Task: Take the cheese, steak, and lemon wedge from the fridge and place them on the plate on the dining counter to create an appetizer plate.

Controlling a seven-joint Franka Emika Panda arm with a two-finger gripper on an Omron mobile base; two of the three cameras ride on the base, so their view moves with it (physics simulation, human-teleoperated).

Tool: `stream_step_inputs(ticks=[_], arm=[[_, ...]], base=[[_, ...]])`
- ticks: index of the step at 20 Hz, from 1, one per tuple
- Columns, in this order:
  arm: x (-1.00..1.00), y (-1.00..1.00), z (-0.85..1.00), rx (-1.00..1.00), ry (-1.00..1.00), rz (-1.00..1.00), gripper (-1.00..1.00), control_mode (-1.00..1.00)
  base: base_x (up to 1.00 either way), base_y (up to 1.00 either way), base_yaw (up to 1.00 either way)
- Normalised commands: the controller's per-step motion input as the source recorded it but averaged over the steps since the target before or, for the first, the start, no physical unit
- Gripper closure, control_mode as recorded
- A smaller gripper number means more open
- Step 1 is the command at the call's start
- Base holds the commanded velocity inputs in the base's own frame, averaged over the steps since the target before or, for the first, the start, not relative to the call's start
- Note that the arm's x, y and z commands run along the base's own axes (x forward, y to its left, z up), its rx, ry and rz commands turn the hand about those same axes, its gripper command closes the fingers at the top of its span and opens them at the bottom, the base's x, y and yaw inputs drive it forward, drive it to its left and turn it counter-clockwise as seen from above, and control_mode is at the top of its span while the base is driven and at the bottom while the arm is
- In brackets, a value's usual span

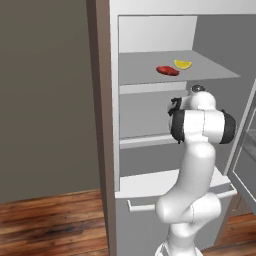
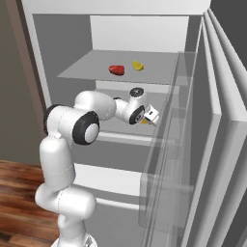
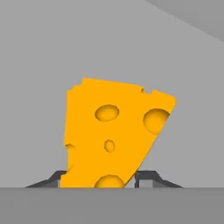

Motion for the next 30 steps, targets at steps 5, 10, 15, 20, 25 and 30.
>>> stream_step_inputs(ticks=[5,10,15,20,25,30], arm=[[-0.99,-0.02,0.0,0.02,-0.07,-0.01,1.0,-1.0],[-0.99,0.1,0.2,0.02,0.0,0.0,1.0,-1.0],[-0.86,0.31,0.58,0.0,0.03,0.02,1.0,-1.0],[-0.82,0.13,0.84,0.0,0.03,0.06,1.0,-1.0],[-0.95,0.11,0.69,0.0,0.01,0.11,1.0,-1.0],[-0.8,0.29,0.51,0.0,0.0,0.09,1.0,-1.0]], base=[[0.0,0.0,0.0],[0.0,0.0,0.0],[0.0,0.0,0.0],[0.0,0.0,0.0],[0.0,0.0,0.0],[0.0,0.0,0.0]])
